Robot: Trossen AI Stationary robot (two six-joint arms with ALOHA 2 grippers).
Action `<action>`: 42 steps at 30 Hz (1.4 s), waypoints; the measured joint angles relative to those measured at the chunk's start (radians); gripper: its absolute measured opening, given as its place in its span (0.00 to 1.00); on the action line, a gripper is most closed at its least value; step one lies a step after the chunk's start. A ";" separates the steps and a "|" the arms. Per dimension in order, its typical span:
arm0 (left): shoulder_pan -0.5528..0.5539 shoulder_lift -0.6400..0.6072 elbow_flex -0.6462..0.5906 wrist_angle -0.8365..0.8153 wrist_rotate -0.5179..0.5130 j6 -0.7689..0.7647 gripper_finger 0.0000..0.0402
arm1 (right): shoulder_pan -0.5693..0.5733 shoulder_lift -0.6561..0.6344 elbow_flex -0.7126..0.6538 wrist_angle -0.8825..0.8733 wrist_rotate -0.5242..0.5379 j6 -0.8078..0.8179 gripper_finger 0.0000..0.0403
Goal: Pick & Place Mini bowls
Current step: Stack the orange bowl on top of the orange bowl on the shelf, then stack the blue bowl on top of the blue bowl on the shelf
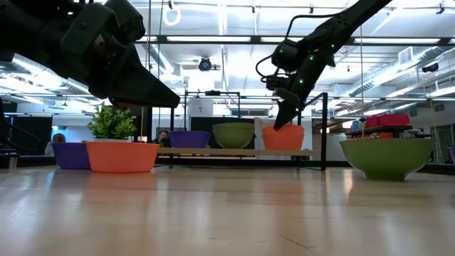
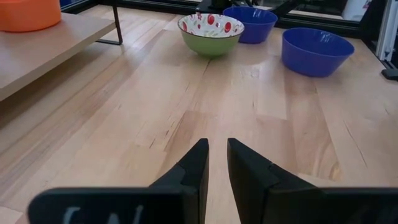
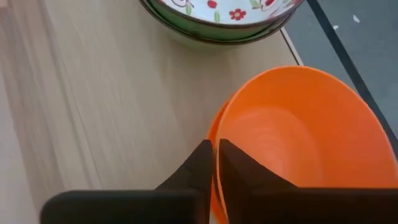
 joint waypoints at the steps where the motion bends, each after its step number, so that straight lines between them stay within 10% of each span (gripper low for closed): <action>1: 0.000 0.000 0.000 0.000 0.000 0.000 0.15 | 0.000 0.000 -0.004 0.006 0.000 0.000 0.09; 21: 0.000 0.000 0.000 -0.001 -0.004 0.005 0.15 | 0.069 -0.148 -0.009 0.018 0.004 0.080 0.40; 30: 0.000 0.000 0.000 -0.002 -0.005 0.009 0.15 | 0.435 -0.296 -0.101 0.127 -0.003 0.160 0.29; 42: 0.000 0.000 0.000 0.000 -0.014 0.019 0.15 | 0.937 -0.257 -0.512 0.868 0.040 0.314 0.14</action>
